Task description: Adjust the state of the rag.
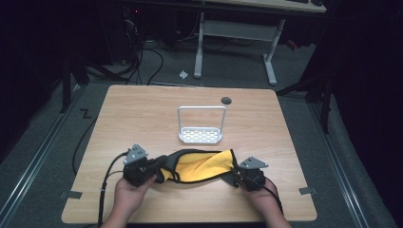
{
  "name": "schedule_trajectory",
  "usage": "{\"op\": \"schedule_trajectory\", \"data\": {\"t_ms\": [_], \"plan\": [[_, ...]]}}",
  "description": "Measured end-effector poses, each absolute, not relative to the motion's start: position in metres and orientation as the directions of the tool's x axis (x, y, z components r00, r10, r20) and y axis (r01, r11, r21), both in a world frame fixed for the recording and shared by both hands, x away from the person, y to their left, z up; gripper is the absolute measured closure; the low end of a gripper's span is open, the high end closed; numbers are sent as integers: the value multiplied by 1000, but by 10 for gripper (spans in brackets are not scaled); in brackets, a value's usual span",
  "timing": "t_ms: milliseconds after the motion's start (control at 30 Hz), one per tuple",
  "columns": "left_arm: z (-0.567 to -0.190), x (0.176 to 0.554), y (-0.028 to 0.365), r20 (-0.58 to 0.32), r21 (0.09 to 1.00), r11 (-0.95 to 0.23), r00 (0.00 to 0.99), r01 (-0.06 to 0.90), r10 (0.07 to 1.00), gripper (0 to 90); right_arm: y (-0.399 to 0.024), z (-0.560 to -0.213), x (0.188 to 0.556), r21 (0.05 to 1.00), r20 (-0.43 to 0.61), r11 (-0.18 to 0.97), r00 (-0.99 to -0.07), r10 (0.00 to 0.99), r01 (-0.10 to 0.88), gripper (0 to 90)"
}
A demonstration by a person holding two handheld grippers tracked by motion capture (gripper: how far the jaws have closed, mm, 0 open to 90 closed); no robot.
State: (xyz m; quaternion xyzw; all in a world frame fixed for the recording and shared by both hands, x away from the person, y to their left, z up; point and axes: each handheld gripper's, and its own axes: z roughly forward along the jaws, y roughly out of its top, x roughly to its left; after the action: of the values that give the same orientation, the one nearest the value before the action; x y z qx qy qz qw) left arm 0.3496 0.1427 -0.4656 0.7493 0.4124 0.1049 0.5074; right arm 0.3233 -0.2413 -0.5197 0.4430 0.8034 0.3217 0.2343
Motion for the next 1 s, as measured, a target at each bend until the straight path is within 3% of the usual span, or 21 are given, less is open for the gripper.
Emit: {"op": "schedule_trajectory", "data": {"t_ms": [200, 367, 567, 667, 833, 1000], "plan": [[-469, 385, 169, -307, 813, -97, 564, 575, 767, 881, -240, -518, 322, 730, -89, 405, -510, 856, 551, 778], [-478, 409, 178, -287, 777, -113, 508, 619, 812, 880, -241, -518, 322, 720, -105, 417, -506, 856, 555, 853], [-502, 426, 184, -265, 715, -150, 463, 683, 846, 868, -243, -518, 323, 725, -90, 398, -495, 864, 562, 854], [-510, 428, 184, -265, 695, -160, 457, 701, 849, 867, -241, -519, 322, 728, -89, 400, -503, 860, 557, 831], [-519, 423, 182, -267, 680, -177, 465, 712, 844, 867, -234, -518, 324, 746, -63, 383, -516, 855, 544, 719], [-523, 414, 178, -259, 675, -205, 488, 709, 834, 867, -228, -523, 330, 732, -37, 374, -516, 856, 569, 690]]}}
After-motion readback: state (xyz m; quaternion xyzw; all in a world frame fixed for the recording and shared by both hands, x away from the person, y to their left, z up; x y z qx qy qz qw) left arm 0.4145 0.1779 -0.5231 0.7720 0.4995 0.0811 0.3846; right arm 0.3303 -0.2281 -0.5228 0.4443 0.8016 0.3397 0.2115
